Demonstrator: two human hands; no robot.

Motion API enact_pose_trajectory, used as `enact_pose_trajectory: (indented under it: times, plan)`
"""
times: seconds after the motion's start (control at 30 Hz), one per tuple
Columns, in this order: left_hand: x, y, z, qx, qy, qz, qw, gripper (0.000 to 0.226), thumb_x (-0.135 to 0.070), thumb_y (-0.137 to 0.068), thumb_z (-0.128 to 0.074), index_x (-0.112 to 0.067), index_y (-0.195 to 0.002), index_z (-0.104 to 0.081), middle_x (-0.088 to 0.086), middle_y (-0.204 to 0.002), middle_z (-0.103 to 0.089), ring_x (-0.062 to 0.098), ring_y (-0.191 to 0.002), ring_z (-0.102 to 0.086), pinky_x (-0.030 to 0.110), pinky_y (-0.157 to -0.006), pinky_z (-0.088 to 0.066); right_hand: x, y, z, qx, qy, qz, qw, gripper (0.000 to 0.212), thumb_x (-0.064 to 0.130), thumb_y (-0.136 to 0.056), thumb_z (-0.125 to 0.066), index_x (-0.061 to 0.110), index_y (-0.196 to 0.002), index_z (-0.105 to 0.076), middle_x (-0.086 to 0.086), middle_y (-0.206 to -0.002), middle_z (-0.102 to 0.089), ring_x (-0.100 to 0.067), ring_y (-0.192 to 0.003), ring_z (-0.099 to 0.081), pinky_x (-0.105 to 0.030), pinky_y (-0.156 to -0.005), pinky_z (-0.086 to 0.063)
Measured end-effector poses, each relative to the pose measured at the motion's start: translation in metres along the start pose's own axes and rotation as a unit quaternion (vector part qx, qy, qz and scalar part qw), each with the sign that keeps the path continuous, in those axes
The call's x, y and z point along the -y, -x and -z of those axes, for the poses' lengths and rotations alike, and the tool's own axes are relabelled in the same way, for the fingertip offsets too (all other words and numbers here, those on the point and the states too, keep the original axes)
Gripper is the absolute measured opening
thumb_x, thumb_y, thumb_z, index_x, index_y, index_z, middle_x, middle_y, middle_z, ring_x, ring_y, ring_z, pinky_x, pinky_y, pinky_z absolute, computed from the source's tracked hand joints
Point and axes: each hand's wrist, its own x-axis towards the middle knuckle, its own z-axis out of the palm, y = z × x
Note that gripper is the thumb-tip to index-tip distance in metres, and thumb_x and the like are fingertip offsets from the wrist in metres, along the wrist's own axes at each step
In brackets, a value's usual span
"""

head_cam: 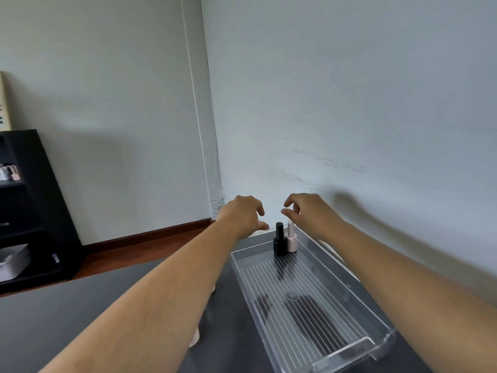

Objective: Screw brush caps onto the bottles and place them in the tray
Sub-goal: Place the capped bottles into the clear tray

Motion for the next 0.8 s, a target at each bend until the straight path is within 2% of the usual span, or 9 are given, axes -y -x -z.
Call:
enact_pose_trajectory:
  times: [0.1,0.23,0.3,0.37,0.47,0.57,0.67,0.73,0.8]
  plan:
    - [0.016,0.029,0.027,-0.019,-0.003,0.003,1.0,0.03,-0.035,-0.077,-0.073,-0.022,-0.103,-0.068,-0.004,-0.1,-0.069,0.018,-0.097,-0.062,0.035,-0.085,-0.051,0.031,0.018,0.006,0.01,-0.049,0.022,0.998,0.015,0.032,-0.091,-0.057,0.019,-0.094,-0.065,0.0,-0.078,-0.064,-0.015,-0.068,-0.058,-0.026,-0.059,-0.041]
    - [0.046,0.068,0.053,-0.042,-0.001,0.029,0.999,0.024,-0.032,-0.077,-0.074,-0.02,-0.098,-0.07,-0.002,-0.098,-0.068,0.018,-0.096,-0.061,0.034,-0.086,-0.051,0.073,0.043,-0.004,0.054,-0.074,0.061,0.994,0.011,0.032,-0.088,-0.059,0.024,-0.085,-0.066,0.007,-0.073,-0.061,-0.013,-0.068,-0.057,-0.026,-0.062,-0.044]
    - [0.063,0.088,0.059,-0.049,0.016,0.04,0.998,0.021,-0.031,-0.077,-0.074,-0.019,-0.093,-0.071,-0.002,-0.091,-0.068,0.017,-0.092,-0.061,0.033,-0.083,-0.051,0.09,0.054,-0.014,0.068,-0.072,0.076,0.992,0.01,0.034,-0.088,-0.059,0.027,-0.084,-0.066,0.01,-0.072,-0.06,-0.008,-0.067,-0.054,-0.017,-0.06,-0.034]
    - [0.077,0.105,0.061,-0.051,0.034,0.05,0.997,0.019,-0.032,-0.076,-0.074,-0.02,-0.09,-0.071,-0.005,-0.084,-0.066,0.015,-0.088,-0.061,0.031,-0.079,-0.051,0.102,0.062,-0.024,0.083,-0.071,0.082,0.991,0.01,0.033,-0.089,-0.059,0.027,-0.088,-0.066,0.01,-0.072,-0.058,-0.003,-0.067,-0.054,-0.012,-0.058,-0.024]
    - [0.094,0.127,0.058,-0.03,0.059,0.058,0.996,0.019,-0.031,-0.076,-0.075,-0.021,-0.091,-0.071,-0.009,-0.079,-0.063,0.011,-0.082,-0.06,0.022,-0.072,-0.047,0.116,0.066,-0.038,0.122,-0.072,0.094,0.986,0.016,0.03,-0.09,-0.059,0.022,-0.102,-0.066,0.007,-0.079,-0.06,-0.012,-0.076,-0.06,-0.02,-0.063,-0.04]
    - [0.1,0.137,0.049,0.006,0.094,0.055,0.994,0.025,-0.036,-0.074,-0.077,-0.023,-0.094,-0.07,-0.009,-0.081,-0.064,0.009,-0.079,-0.06,0.016,-0.064,-0.044,0.123,0.061,-0.053,0.141,-0.051,0.092,0.984,0.027,0.028,-0.09,-0.059,0.02,-0.116,-0.062,0.005,-0.087,-0.059,-0.014,-0.081,-0.058,-0.023,-0.073,-0.042]
    - [0.101,0.138,0.039,0.024,0.105,0.053,0.993,0.029,-0.04,-0.074,-0.075,-0.024,-0.098,-0.071,-0.007,-0.085,-0.065,0.01,-0.084,-0.061,0.018,-0.065,-0.045,0.127,0.055,-0.065,0.158,-0.034,0.078,0.984,0.033,0.028,-0.091,-0.057,0.021,-0.123,-0.058,0.002,-0.099,-0.062,-0.014,-0.088,-0.057,-0.027,-0.081,-0.045]
    - [0.1,0.136,0.033,0.026,0.106,0.053,0.993,0.025,-0.036,-0.076,-0.073,-0.023,-0.097,-0.072,-0.006,-0.089,-0.066,0.011,-0.087,-0.062,0.02,-0.066,-0.047,0.129,0.049,-0.071,0.169,-0.028,0.069,0.983,0.034,0.028,-0.091,-0.056,0.021,-0.124,-0.058,-0.003,-0.111,-0.064,-0.016,-0.09,-0.056,-0.03,-0.086,-0.046]
    - [0.1,0.132,0.029,0.021,0.109,0.051,0.993,0.015,-0.031,-0.077,-0.073,-0.021,-0.089,-0.073,-0.005,-0.089,-0.067,0.013,-0.088,-0.063,0.023,-0.071,-0.05,0.131,0.044,-0.076,0.176,-0.023,0.071,0.981,0.03,0.027,-0.091,-0.057,0.02,-0.12,-0.06,-0.004,-0.107,-0.062,-0.015,-0.087,-0.053,-0.029,-0.084,-0.045]
